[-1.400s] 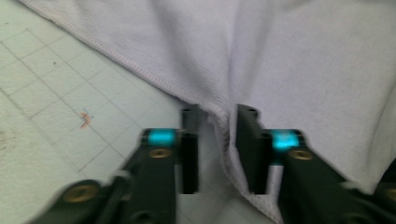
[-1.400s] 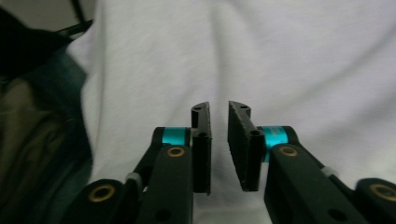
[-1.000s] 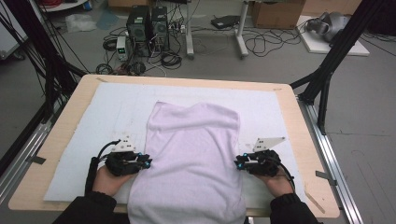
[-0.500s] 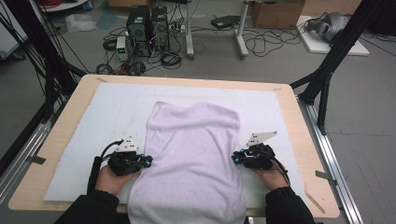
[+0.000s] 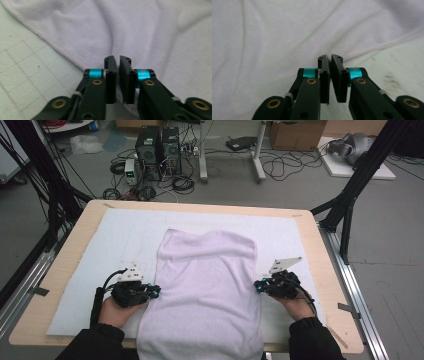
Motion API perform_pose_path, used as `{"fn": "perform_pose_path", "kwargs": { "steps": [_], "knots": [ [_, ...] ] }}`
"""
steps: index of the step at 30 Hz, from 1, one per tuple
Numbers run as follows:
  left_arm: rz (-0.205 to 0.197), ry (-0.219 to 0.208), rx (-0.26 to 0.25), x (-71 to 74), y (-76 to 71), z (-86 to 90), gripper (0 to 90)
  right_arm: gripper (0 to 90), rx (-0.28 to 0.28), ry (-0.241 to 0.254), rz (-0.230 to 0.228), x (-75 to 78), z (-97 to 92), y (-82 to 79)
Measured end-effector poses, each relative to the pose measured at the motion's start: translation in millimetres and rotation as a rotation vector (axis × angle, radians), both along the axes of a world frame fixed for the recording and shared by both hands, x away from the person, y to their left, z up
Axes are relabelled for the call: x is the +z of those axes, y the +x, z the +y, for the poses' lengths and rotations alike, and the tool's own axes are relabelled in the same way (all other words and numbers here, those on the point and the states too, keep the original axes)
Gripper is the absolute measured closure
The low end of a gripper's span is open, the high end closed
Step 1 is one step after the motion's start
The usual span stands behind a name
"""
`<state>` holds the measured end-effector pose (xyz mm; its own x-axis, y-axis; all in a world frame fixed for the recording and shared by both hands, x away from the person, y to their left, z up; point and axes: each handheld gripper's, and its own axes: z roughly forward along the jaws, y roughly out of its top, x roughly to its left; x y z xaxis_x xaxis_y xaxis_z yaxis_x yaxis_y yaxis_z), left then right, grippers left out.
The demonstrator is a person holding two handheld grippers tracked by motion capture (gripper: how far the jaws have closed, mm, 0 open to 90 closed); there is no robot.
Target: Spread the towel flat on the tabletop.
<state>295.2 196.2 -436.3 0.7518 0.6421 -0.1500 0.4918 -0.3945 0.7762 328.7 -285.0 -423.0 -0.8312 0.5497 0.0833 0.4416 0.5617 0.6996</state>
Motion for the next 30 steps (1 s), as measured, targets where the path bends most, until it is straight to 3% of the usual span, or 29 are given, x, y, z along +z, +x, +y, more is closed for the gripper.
{"fn": "perform_pose_path", "kwargs": {
  "steps": [1, 2, 5, 9, 10, 12, 14, 16, 18, 20, 23, 25, 26, 28, 29, 30],
  "knots": [
    [0.005, -0.009, -0.007, 0.7, 2.1, 1.3, 68.7, 78.9, -0.013, 0.03, 0.008, 2.2, -5.3, 1.0],
    [0.003, -0.004, -0.006, 1.2, 3.3, 1.5, 68.7, 74.7, -0.022, 0.058, 0.021, 2.7, -9.4, 3.6],
    [-0.007, -0.011, 0.017, 1.4, 9.6, -1.0, 69.0, 73.7, -0.037, 0.055, 0.016, -0.7, -7.7, 10.9],
    [0.003, 0.054, 0.042, -2.5, 19.1, -8.4, 75.0, 72.2, -0.078, 0.033, 0.022, -9.5, 3.3, 28.5],
    [0.01, 0.066, 0.04, -4.6, 20.4, -10.1, 80.7, 72.3, -0.087, 0.032, 0.018, -11.6, 5.7, 32.2],
    [0.003, 0.076, 0.033, -6.7, 21.4, -12.0, 86.3, 74.3, -0.088, 0.018, 0.031, -17.4, 9.5, 37.9],
    [-0.003, 0.079, 0.034, -6.3, 21.9, -11.4, 89.2, 87.6, -0.072, 0.058, 0.071, -19.5, 7.9, 40.5],
    [-0.022, 0.094, 0.058, -4.9, 22.0, -9.1, 89.4, 89.5, -0.085, 0.011, 0.041, -17.4, 5.8, 40.8],
    [-0.039, 0.072, 0.099, -2.2, 22.2, -3.3, 89.5, 89.5, -0.137, -0.022, -0.001, -12.2, -2.1, 41.2],
    [-0.027, 0.042, 0.107, -0.8, 23.7, 2.3, 88.6, 89.3, -0.184, 0.054, 0.008, -7.4, -14.7, 40.5],
    [-0.028, 0.005, 0.089, 0.0, 23.3, 2.8, 72.4, 79.0, -0.133, 0.095, 0.024, -6.0, -12.7, 36.7],
    [-0.009, 0.034, 0.081, -3.8, 24.9, -2.5, 67.9, 70.3, -0.099, 0.081, 0.033, -8.5, -3.2, 35.1],
    [-0.002, 0.064, 0.072, -6.4, 25.8, -5.3, 68.8, 69.7, -0.098, 0.061, 0.033, -10.0, 0.9, 35.5],
    [-0.03, 0.09, 0.081, -7.6, 25.4, -9.0, 79.8, 68.1, -0.088, 0.055, 0.049, -16.1, 8.2, 38.7],
    [-0.025, 0.087, 0.078, -7.5, 26.0, -9.6, 83.7, 69.7, -0.089, 0.048, 0.06, -18.8, 10.8, 39.8],
    [-0.024, 0.089, 0.073, -7.2, 26.5, -9.7, 87.0, 75.3, -0.094, 0.04, 0.043, -20.1, 12.3, 40.1]
  ]
}}
